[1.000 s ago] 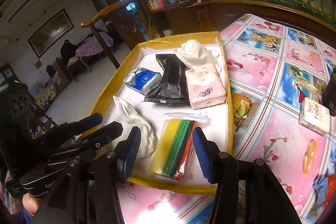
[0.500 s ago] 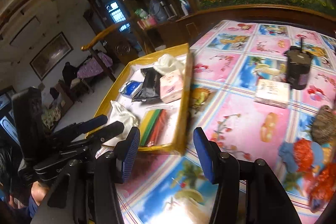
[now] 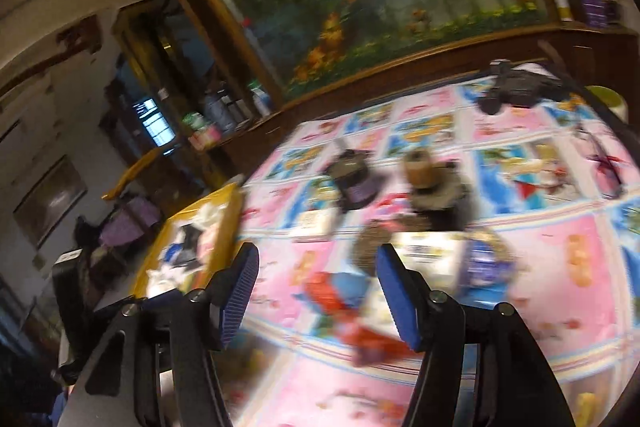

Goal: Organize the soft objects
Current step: 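Grasp the blue-and-red knit item with the left tool while the right tool grasps the lemon-print tissue pack, then lift the knit item and lemon-print tissue pack with both tools toward the box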

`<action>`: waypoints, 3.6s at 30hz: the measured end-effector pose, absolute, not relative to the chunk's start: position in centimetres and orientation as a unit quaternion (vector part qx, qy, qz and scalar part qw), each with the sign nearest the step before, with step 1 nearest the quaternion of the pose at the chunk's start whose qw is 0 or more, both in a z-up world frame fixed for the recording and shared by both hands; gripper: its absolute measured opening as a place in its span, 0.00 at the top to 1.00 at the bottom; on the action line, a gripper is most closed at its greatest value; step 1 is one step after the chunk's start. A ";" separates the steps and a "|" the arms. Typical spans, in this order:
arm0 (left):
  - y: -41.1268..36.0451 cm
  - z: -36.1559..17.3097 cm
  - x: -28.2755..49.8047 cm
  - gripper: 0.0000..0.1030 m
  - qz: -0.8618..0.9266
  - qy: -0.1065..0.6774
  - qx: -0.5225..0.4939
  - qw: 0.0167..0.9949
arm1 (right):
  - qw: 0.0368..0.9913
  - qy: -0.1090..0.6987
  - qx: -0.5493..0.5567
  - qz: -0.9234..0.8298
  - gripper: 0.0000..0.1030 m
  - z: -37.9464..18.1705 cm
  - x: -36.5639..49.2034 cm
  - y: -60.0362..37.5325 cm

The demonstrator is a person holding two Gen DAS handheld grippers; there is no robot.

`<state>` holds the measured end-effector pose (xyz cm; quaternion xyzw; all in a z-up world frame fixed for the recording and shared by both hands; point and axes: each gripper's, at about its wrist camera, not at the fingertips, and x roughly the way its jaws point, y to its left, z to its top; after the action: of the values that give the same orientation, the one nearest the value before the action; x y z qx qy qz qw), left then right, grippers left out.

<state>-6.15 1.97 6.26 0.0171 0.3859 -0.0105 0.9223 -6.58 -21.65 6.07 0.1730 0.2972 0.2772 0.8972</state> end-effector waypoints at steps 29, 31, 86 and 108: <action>-4.4 2.0 4.7 0.63 -0.132 0.422 0.009 0.897 | 0.897 0.356 0.174 0.196 0.37 3.1 -4.6 -24.0; -3.3 2.2 4.8 0.63 -0.133 0.420 -0.014 0.897 | 0.905 0.354 0.145 0.187 0.37 3.1 -4.7 -23.0; 1.6 7.1 2.1 0.63 -0.107 0.313 -0.075 0.941 | 0.952 0.266 0.021 0.149 0.43 4.0 -6.2 -15.4; 4.2 10.1 -4.2 0.63 -0.062 0.261 -0.084 0.960 | 0.950 0.243 0.019 0.195 0.43 4.8 -8.3 -10.9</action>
<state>-4.20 4.24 10.06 -0.0837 0.2610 -0.0624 0.9597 -8.32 -10.86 4.84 0.0193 0.2427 0.1951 0.9501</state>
